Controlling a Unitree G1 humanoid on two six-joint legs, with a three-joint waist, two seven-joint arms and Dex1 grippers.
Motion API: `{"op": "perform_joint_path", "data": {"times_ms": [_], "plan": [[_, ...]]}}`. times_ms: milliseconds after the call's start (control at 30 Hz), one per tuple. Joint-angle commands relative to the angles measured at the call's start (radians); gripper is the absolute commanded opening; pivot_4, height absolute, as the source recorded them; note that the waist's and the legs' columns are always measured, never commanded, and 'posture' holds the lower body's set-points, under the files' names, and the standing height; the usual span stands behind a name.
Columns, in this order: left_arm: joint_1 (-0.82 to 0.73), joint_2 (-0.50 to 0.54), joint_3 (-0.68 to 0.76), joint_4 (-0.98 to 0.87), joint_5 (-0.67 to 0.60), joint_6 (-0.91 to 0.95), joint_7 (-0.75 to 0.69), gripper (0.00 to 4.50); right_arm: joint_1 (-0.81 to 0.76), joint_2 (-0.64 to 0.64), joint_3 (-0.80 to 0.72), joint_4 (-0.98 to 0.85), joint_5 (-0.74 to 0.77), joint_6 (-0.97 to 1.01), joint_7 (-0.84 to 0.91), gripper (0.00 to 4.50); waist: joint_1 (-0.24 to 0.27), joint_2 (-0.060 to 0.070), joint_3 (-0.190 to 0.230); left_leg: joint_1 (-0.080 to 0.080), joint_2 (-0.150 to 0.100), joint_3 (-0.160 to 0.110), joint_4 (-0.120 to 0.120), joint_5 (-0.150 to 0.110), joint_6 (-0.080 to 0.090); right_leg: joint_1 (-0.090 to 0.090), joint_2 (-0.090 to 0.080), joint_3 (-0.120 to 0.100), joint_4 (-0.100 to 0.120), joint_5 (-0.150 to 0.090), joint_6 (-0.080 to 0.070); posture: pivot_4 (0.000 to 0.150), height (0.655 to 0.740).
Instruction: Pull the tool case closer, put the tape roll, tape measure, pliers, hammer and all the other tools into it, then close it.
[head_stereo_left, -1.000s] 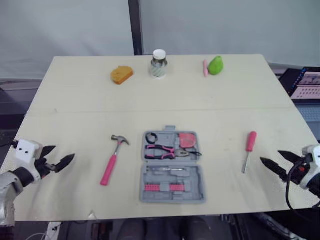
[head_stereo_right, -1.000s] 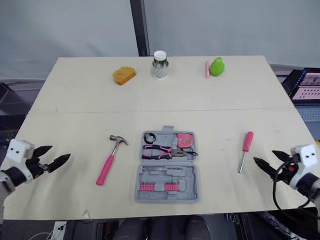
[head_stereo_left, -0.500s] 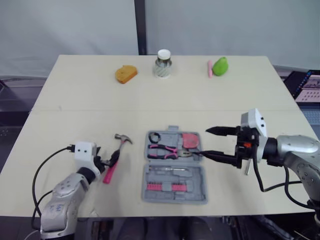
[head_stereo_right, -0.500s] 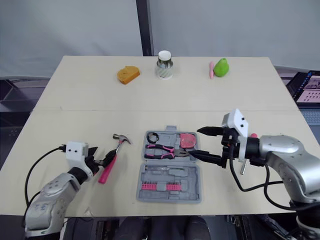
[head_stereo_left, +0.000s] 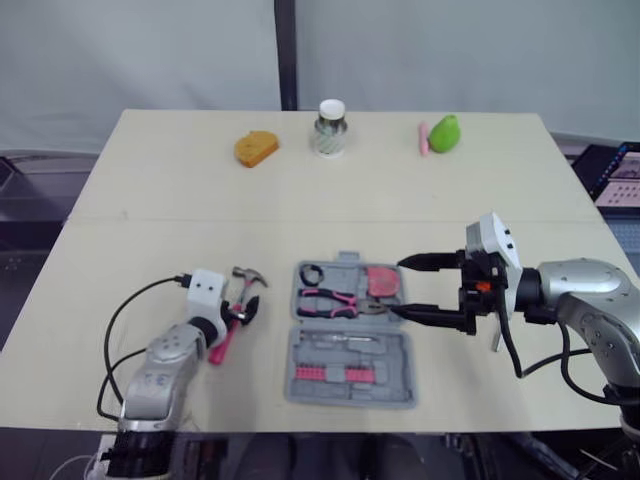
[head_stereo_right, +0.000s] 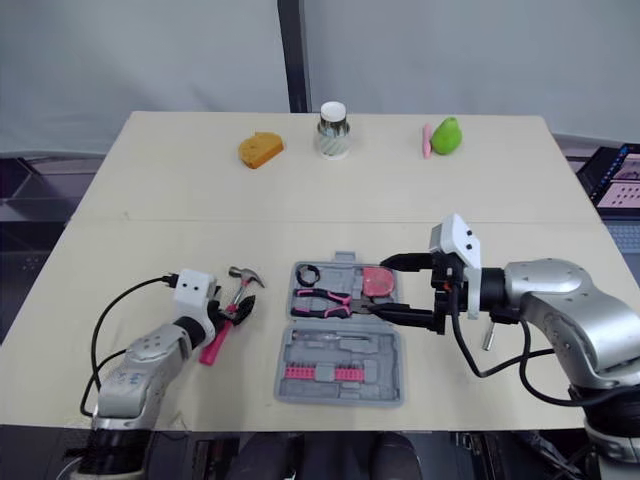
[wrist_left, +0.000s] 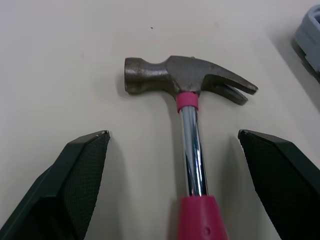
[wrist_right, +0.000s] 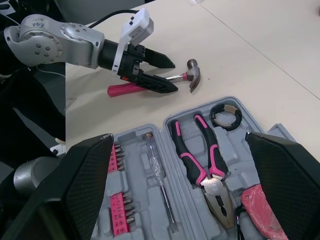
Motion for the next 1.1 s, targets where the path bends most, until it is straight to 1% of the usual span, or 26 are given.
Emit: {"op": "perform_joint_path", "data": {"times_ms": [33,333,400,433,500,567,600,667,700,1000,1067,1100], "plan": [[-0.032,-0.005,-0.018,0.064,0.016,0.03,0.001,4.44,0.001,-0.008,-0.033,-0.023,0.009,-0.015,0.005,4.5,0.001,0.0,0.0,0.0,0.0,0.0,0.0,0.0,0.0,0.0,0.0,0.0,0.0,0.0,0.0,0.15,0.74],[-0.088,-0.037,-0.068,0.099,0.039,0.079,0.0,4.44,0.02,-0.009,-0.046,-0.036,0.008,-0.013,-0.006,4.5,0.004,0.0,0.0,0.0,0.0,0.0,0.001,0.0,0.0,0.001,0.0,0.0,0.0,0.0,0.0,0.15,0.74],[-0.082,-0.046,-0.078,0.092,0.043,0.092,-0.001,3.92,0.024,-0.009,-0.049,-0.039,0.008,-0.013,-0.007,4.5,0.004,0.001,0.0,0.0,0.0,-0.001,0.001,0.0,0.0,0.001,0.0,0.0,0.0,0.0,0.0,0.15,0.74],[-0.077,-0.05,-0.081,0.089,0.045,0.095,-0.002,3.58,0.026,-0.01,-0.05,-0.04,0.007,-0.013,-0.008,4.5,0.004,0.001,0.0,0.0,0.0,-0.001,0.001,0.0,0.0,0.001,0.0,0.0,0.0,0.0,0.0,0.15,0.74],[-0.073,-0.054,-0.081,0.086,0.049,0.099,0.0,2.68,0.03,-0.011,-0.052,-0.041,0.006,-0.014,-0.008,4.5,0.004,0.001,0.0,0.0,-0.001,-0.001,0.0,0.0,0.0,0.001,0.0,0.0,0.0,0.0,0.0,0.15,0.74],[-0.073,-0.056,-0.078,0.086,0.051,0.101,0.0,1.68,0.032,-0.011,-0.052,-0.042,0.006,-0.014,-0.009,4.5,0.005,0.001,0.0,0.0,-0.001,-0.001,0.0,0.0,0.0,0.001,0.0,-0.001,0.0,0.0,0.0,0.15,0.74],[-0.074,-0.057,-0.076,0.088,0.051,0.101,-0.002,1.11,0.032,-0.011,-0.053,-0.043,0.007,-0.013,-0.011,4.5,0.005,0.001,0.0,0.0,-0.001,-0.001,0.0,0.0,0.0,0.001,0.0,-0.001,-0.001,0.0,0.0,0.15,0.74],[-0.076,-0.058,-0.074,0.092,0.052,0.099,-0.004,0.14,0.033,-0.01,-0.052,-0.043,0.006,-0.013,-0.012,4.5,0.005,0.001,0.0,0.0,-0.001,-0.001,0.0,0.0,0.0,0.001,0.0,-0.001,-0.001,0.0,0.0,0.15,0.74],[-0.079,-0.058,-0.074,0.097,0.053,0.096,-0.005,0.06,0.035,-0.009,-0.051,-0.043,0.005,-0.014,-0.013,4.5,0.005,0.001,0.0,0.0,-0.001,-0.001,0.0,0.0,0.0,0.001,0.0,-0.001,-0.001,0.0,0.0,0.15,0.74],[-0.103,-0.048,-0.065,0.137,0.053,0.038,-0.034,0.06,0.053,-0.006,-0.06,-0.061,0.012,-0.014,-0.023,4.5,0.018,0.001,-0.001,0.001,-0.001,-0.001,0.001,0.0,0.0,0.002,0.0,-0.001,-0.001,0.0,0.0,0.15,0.74],[-0.115,-0.012,-0.068,0.085,0.038,0.037,-0.085,0.06,0.062,-0.015,-0.076,-0.088,0.035,-0.003,-0.016,4.5,0.021,0.001,-0.001,0.0,-0.001,-0.001,0.001,0.0,0.0,0.002,0.0,-0.001,-0.001,0.0,0.0,0.15,0.74],[-0.125,0.029,-0.078,0.04,0.03,0.046,-0.134,0.06,0.07,-0.028,-0.087,-0.104,0.047,0.002,-0.003,4.5,0.021,0.001,-0.001,0.0,-0.001,-0.001,0.001,0.0,0.0,0.001,0.0,-0.001,-0.001,0.0,0.0,0.15,0.74]]}}
